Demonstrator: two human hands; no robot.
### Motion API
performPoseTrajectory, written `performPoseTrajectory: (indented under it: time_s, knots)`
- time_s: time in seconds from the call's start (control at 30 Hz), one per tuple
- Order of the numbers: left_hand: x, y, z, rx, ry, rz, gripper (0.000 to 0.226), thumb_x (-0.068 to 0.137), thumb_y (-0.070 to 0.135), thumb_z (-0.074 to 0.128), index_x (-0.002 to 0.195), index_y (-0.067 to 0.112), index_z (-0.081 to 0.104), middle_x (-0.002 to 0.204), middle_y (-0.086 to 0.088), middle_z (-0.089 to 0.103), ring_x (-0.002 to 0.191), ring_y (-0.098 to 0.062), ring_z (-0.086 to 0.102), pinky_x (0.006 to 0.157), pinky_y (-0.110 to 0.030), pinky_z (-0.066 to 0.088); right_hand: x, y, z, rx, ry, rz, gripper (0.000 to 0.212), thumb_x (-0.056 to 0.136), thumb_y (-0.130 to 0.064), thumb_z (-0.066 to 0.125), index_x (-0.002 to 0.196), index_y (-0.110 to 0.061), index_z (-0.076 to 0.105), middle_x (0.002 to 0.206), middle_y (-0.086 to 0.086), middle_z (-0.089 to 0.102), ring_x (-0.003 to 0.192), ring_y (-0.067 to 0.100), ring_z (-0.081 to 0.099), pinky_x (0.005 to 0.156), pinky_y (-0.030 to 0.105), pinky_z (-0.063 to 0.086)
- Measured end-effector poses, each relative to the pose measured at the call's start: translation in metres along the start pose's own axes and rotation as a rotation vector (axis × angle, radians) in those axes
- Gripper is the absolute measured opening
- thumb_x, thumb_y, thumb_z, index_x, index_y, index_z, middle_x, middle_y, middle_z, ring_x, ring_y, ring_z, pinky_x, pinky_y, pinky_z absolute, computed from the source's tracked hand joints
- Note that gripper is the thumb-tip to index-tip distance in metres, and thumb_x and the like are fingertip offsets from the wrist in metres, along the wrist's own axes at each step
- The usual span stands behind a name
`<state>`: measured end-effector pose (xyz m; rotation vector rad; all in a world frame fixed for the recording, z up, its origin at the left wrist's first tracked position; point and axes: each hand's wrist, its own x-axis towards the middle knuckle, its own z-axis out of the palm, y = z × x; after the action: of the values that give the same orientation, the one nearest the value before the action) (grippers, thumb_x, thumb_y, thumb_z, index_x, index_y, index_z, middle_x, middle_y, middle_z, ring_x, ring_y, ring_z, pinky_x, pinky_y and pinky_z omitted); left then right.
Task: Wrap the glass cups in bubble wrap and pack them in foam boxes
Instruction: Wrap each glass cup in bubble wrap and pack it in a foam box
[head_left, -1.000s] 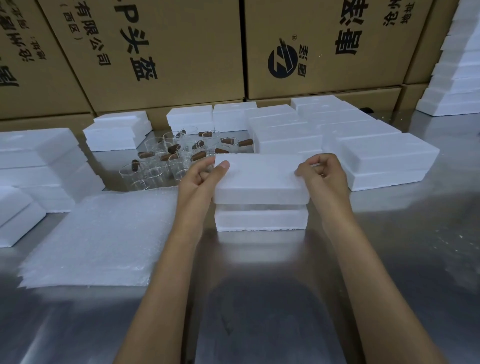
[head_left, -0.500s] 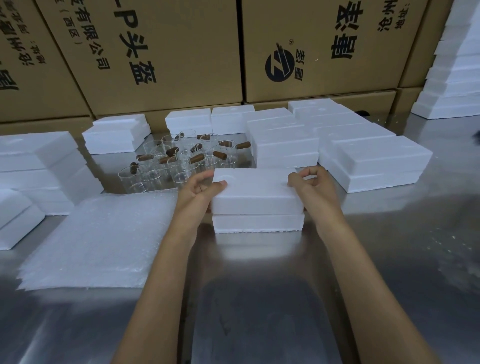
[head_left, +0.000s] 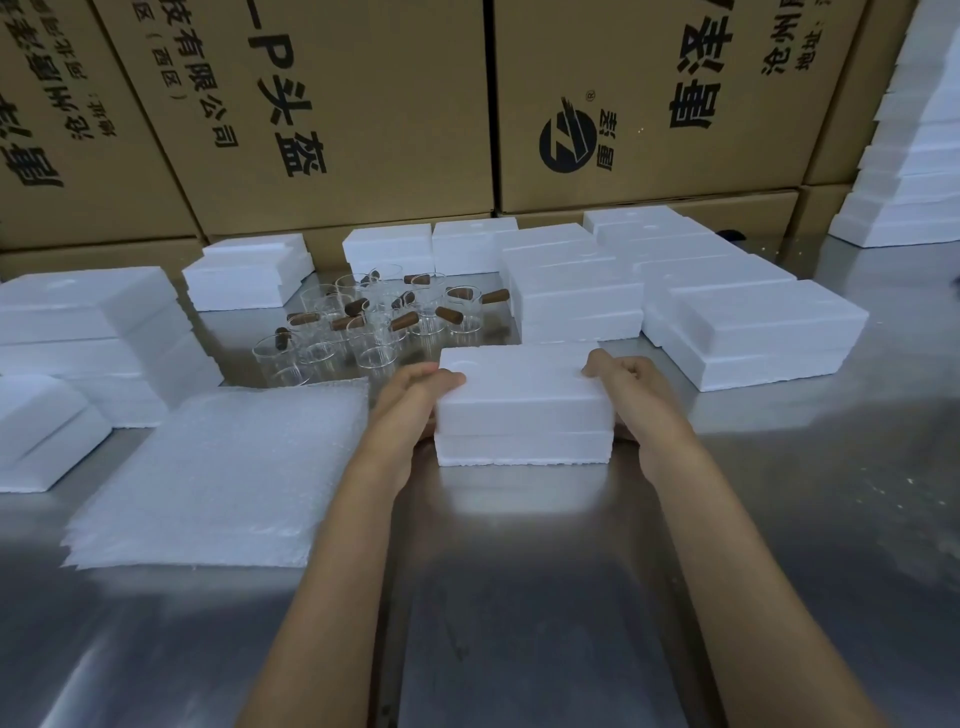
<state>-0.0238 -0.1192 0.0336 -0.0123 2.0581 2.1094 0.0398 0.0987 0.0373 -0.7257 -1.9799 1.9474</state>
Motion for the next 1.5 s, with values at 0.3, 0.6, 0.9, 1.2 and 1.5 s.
performPoseTrajectory:
  time_s: [0.3,0.6,0.9,1.2,1.5]
  knots:
    - [-0.017,0.005,0.015,0.02,0.084,0.008,0.034,0.09,0.031,0.068,0.119,0.015,0.062,0.119,-0.007,0.067,0.104,-0.023,0.064,0.082,-0.033,0.052,-0.016,-0.002,-0.015,-0.038,-0.117,0.022,0.054,0.079,-0.048,0.069,0.096,0.003,0.065,0.097,0.009,0.076,0.095,0.03,0.073,0.098,0.044,0.054]
    - [-0.023,0.061,-0.016,0.009,0.281,0.207,0.013,0.09,0.036,0.059,0.099,0.029,0.062,0.094,0.011,0.057,0.086,-0.01,0.055,0.071,-0.032,0.046,-0.047,-0.042,0.018,0.302,-0.32,-0.028,0.048,0.082,-0.037,0.078,0.124,-0.017,0.065,0.123,0.005,0.07,0.105,0.029,0.071,0.099,0.049,0.053]
    - [-0.011,0.085,-0.096,-0.032,0.598,0.327,0.024,0.089,0.041,0.056,0.099,0.02,0.061,0.093,0.011,0.055,0.079,-0.004,0.049,0.064,-0.027,0.037,-0.068,-0.073,0.115,0.352,-0.531,0.036,0.038,0.084,-0.03,0.079,0.117,-0.019,0.064,0.107,0.004,0.076,0.104,0.026,0.071,0.095,0.045,0.056]
    - [0.027,0.157,-0.17,-0.036,0.9,0.5,0.042,0.087,0.044,0.057,0.123,0.026,0.048,0.127,0.008,0.053,0.121,-0.014,0.049,0.104,-0.038,0.032,-0.082,-0.138,0.234,0.501,-0.594,0.15,0.05,0.081,-0.028,0.08,0.125,-0.018,0.057,0.11,0.012,0.065,0.096,0.027,0.068,0.091,0.047,0.057]
    - [0.082,0.193,-0.268,-0.035,1.137,0.416,0.066,0.087,0.047,0.056,0.145,0.02,0.039,0.145,-0.005,0.046,0.134,-0.025,0.043,0.111,-0.041,0.036,-0.085,-0.188,0.365,0.376,-0.702,0.214,0.088,0.087,-0.031,0.075,0.156,-0.018,0.023,0.152,0.008,0.043,0.131,0.029,0.049,0.096,0.038,0.051]
